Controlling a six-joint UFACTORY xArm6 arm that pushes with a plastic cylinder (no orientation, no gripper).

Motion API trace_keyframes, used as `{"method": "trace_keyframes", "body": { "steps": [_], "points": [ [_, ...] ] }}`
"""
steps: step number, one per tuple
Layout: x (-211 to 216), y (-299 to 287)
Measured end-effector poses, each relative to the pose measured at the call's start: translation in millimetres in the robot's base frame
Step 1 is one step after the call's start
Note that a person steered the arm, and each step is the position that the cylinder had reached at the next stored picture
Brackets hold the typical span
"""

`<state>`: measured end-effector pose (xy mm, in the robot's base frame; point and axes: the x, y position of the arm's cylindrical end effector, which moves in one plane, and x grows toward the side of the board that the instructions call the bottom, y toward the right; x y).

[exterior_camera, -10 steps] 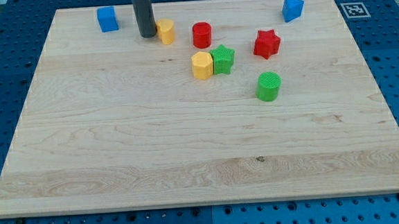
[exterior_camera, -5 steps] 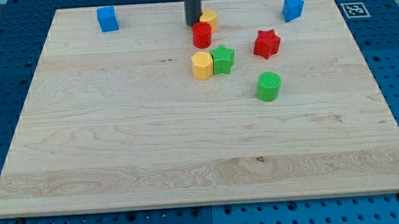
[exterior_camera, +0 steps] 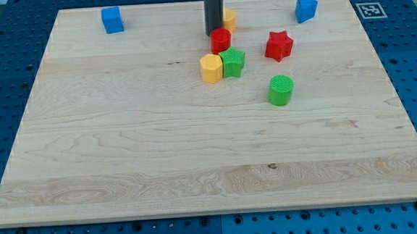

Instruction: Place the yellow heart above the red circle

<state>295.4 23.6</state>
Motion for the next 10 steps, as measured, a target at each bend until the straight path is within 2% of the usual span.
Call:
{"method": "trace_keyframes", "body": {
  "steps": [2,5,7,9,10],
  "points": [
    [-3.5,43.5],
    [-6.0,46.8],
    [0.5,83.9],
    [-1.5,22.7],
    [-18.3,1.2]
  ]
}}
